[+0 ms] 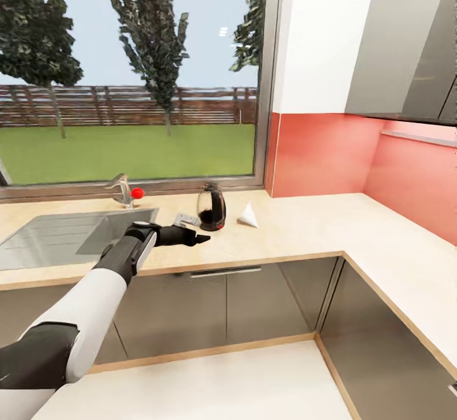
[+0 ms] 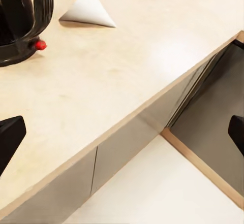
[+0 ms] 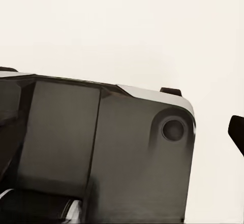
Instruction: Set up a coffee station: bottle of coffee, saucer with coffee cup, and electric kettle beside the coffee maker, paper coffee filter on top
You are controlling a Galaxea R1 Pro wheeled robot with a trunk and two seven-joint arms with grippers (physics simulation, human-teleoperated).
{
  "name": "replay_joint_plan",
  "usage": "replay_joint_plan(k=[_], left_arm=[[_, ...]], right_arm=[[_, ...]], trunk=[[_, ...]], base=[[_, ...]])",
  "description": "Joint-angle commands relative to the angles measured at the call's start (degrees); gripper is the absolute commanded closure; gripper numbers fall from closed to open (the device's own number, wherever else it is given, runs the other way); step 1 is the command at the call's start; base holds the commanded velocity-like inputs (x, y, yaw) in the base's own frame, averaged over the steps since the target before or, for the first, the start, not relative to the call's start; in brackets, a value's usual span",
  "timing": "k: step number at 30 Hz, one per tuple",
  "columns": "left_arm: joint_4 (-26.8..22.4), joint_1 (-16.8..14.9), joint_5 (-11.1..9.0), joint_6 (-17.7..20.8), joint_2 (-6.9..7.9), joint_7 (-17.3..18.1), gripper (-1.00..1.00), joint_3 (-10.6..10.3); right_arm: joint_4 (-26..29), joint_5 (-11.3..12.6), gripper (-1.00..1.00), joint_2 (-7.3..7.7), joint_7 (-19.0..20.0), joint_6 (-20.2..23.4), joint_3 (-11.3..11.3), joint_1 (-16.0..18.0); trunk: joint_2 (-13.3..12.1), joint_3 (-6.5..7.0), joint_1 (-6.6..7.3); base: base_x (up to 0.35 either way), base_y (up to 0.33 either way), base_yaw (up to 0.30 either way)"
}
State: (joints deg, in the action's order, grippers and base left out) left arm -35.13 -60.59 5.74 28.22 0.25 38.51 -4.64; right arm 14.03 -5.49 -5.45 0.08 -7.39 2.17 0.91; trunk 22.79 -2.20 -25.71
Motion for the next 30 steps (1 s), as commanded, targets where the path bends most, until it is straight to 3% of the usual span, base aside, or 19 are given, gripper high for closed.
replay_joint_plan(k=[1,12,21,30], left_arm=[[-0.1,0.1,0.5,0.1,0.00,0.3,-1.00,0.0],[-0.2,2.1,0.4,0.0,-0.31,0.3,-1.00,0.1],[-0.1,3.4,0.3,-0.2,-0.38,0.3,-1.00,0.1],[-0.1,3.5,0.2,-0.2,-0.43,0.3,-1.00,0.2]], right_arm=[[-0.3,-0.6,-1.00,0.00,0.0,-0.2,-0.1,0.1],[-1.4,-0.6,-1.00,0.00,0.0,-0.3,-0.1,0.1],[-1.5,-0.6,-1.00,0.00,0.0,-0.3,-0.1,0.1],[-1.4,-0.5,-1.00,0.00,0.0,-0.3,-0.1,0.1]], trunk=[[0.1,-0.13,-0.07],[0.1,-0.13,-0.07],[0.1,-0.13,-0.07],[0.1,-0.13,-0.07]], base=[[0.330,-0.077,-0.212],[0.287,-0.042,-0.248],[0.038,0.000,-0.016],[0.282,0.000,0.000]])
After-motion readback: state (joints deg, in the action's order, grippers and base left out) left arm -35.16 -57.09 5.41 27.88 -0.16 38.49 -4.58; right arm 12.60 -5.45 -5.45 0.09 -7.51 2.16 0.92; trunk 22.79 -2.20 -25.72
